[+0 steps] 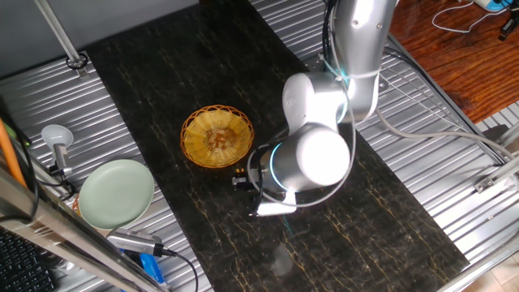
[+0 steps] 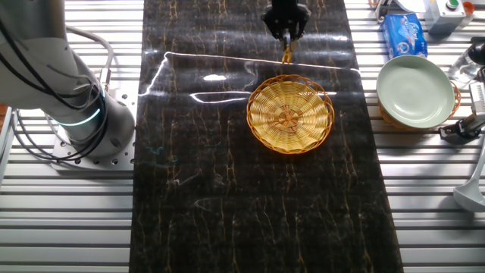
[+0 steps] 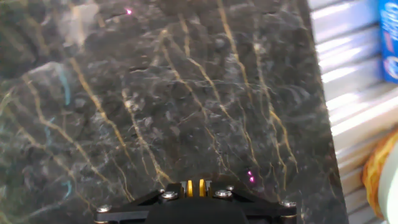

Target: Use a clamp

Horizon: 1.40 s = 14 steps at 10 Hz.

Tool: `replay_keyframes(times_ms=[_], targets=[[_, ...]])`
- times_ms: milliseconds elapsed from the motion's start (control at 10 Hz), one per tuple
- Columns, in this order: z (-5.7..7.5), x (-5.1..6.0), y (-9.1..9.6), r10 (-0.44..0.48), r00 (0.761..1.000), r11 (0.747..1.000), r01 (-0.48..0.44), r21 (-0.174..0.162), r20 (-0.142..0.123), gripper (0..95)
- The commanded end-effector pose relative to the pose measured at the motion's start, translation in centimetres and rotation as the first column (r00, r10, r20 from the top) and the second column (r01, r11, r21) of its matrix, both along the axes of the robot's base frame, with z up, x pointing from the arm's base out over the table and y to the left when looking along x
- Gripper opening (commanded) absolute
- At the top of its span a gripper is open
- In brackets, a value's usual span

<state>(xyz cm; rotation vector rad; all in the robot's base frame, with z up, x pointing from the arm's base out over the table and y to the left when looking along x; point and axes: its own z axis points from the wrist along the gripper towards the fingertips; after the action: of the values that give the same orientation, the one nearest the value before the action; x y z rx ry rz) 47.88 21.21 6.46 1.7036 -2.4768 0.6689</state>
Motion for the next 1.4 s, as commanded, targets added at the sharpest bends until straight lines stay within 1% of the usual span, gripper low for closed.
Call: replay_keyframes(times_ms=[100, 300, 500, 600, 900, 1100, 1400], targets=[[0.2, 0.1, -0.3, -0.058, 0.996, 0.998, 0.059, -0.013, 0.064, 0.0], [0.4, 0.1, -0.6, -0.073, 0.992, 0.997, 0.076, -0.018, 0.100, 0.0], [0.7, 0.5, -1.4, -0.140, 0.978, 0.990, 0.141, 0.008, 0.151, 0.0], [0.9, 0.8, -1.7, -0.163, 0.972, 0.987, 0.162, 0.020, 0.170, 0.0], [1.3, 1.6, -2.0, -0.210, 0.958, 0.978, 0.205, 0.043, 0.197, 0.0], [1.4, 2.0, -2.3, -0.220, 0.955, 0.976, 0.214, 0.050, 0.201, 0.0], [0.7, 2.1, -2.8, -0.263, 0.941, 0.965, 0.252, 0.076, 0.213, 0.0]])
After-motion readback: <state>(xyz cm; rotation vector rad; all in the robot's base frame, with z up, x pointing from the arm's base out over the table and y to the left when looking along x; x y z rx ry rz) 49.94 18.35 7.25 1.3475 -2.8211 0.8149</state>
